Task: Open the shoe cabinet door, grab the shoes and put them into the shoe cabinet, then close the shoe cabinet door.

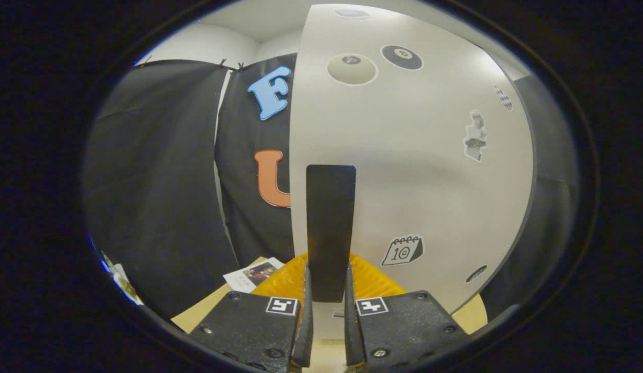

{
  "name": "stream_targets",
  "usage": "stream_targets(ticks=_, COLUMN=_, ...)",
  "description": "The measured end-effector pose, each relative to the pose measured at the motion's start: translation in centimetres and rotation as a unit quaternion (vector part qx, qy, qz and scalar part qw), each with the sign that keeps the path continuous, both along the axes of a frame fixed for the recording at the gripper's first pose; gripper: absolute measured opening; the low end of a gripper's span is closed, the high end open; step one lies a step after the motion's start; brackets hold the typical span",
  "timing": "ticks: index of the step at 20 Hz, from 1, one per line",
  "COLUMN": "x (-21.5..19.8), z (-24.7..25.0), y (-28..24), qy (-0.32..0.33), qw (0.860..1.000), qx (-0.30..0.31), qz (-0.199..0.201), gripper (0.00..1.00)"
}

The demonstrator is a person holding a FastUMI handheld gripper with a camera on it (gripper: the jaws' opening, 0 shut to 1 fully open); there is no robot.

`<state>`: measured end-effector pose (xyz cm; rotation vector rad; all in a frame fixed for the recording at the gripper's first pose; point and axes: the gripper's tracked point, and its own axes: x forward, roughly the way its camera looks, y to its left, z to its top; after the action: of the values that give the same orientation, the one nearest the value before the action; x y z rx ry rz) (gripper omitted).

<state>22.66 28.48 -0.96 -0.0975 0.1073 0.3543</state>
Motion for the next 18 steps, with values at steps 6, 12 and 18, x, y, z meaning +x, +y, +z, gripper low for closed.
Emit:
stream_targets(ticks=6, x=-8.2, z=-0.7, y=-5.5, qy=0.008, qw=1.000, qx=0.008, qz=0.024, gripper=0.27)
stream_targets(ticks=12, x=-13.3, z=-1.1, y=-12.5, qy=0.010, qw=1.000, qx=0.014, qz=0.008, gripper=0.26)
stream_targets(ticks=18, x=-16.8, z=-1.0, y=-18.6, qy=0.024, qw=0.999, qx=0.036, qz=-0.007, gripper=0.23)
